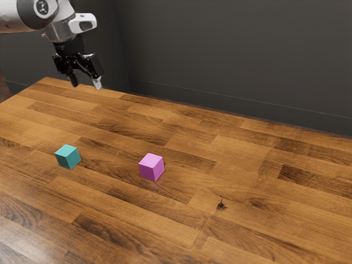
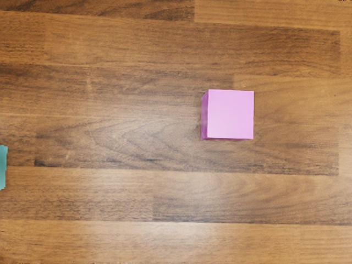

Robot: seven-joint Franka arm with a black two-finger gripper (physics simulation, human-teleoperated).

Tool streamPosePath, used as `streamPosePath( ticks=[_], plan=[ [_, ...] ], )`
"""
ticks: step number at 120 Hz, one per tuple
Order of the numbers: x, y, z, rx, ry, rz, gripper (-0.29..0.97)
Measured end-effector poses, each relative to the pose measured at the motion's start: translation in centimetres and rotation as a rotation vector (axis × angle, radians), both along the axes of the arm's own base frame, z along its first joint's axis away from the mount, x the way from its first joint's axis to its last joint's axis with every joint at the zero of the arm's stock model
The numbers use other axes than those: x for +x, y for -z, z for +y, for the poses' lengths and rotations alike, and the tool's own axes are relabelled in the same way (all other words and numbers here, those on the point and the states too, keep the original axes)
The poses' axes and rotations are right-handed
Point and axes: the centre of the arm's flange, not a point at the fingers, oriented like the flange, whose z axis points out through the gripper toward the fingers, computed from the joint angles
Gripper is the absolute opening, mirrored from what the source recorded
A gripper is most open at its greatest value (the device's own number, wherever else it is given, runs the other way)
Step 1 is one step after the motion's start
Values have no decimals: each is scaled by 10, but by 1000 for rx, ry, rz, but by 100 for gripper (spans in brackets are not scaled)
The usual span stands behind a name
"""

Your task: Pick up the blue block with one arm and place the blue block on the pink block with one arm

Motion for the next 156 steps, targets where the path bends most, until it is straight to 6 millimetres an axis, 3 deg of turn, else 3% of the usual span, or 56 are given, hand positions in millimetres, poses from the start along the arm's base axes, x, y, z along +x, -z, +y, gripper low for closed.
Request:
streamPosePath(
  ticks=[18, 24, 30, 37, 45, 54, 63, 69, 80, 85, 109, 126, 156],
  plan=[
    [5, 23, 36, 19, -42, 17, 65],
    [3, 55, 49, 15, -58, 57, 65],
    [-7, 107, 70, 1, -84, 103, 64],
    [-35, 165, 103, -11, -128, 122, 63],
    [-68, 209, 146, -4, -187, 90, 62],
    [-99, 236, 196, 27, -250, 21, 61],
    [-114, 249, 232, 71, -271, -50, 61],
    [-103, 256, 227, 96, -222, -90, 61],
    [-58, 271, 173, 126, -45, -150, 61],
    [-50, 277, 163, 133, -7, -174, 60],
    [-49, 309, 186, 175, 22, -231, 60],
    [-52, 322, 207, 216, 29, -267, 60],
    [-36, 342, 212, 238, 67, -332, 59]
  ],
)
